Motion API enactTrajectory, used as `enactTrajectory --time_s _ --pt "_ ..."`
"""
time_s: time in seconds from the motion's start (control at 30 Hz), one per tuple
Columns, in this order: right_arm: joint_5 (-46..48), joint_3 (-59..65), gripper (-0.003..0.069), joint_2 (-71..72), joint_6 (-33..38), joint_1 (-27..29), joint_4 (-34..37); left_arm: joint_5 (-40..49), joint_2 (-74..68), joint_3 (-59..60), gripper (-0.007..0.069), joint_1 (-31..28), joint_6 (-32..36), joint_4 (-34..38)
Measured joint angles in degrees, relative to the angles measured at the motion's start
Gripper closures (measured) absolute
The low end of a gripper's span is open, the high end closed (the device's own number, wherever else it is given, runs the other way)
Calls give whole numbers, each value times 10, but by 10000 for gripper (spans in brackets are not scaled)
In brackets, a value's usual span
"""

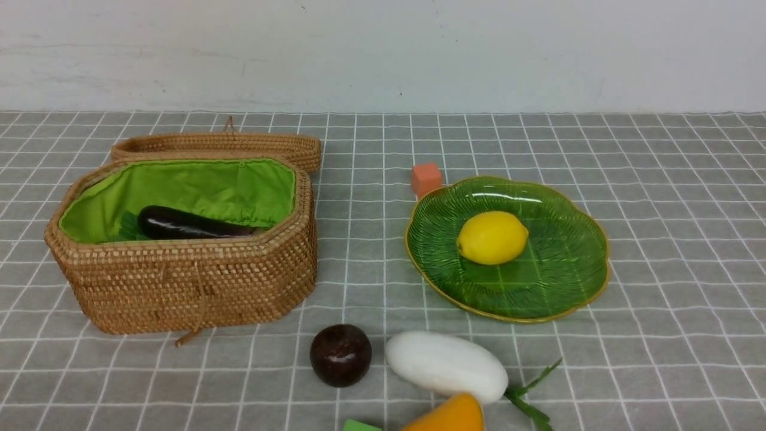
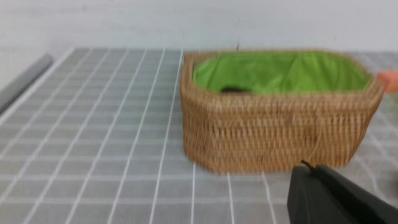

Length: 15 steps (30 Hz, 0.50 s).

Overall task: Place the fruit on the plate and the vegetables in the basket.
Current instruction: Use the right arm to grab a mango and put it into the right plate

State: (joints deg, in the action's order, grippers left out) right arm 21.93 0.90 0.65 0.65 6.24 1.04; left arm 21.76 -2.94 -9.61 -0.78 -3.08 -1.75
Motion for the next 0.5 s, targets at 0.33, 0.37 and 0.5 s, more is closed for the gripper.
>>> enactTrajectory --time_s 0.33,0.37,0.5 --pt "0 0 417 0 0 0 0 38 35 107 627 -5 2 0" --pt "0 0 417 0 0 0 0 32 35 108 627 -5 2 1" --pt "0 0 417 0 0 0 0 31 35 108 622 -6 2 1"
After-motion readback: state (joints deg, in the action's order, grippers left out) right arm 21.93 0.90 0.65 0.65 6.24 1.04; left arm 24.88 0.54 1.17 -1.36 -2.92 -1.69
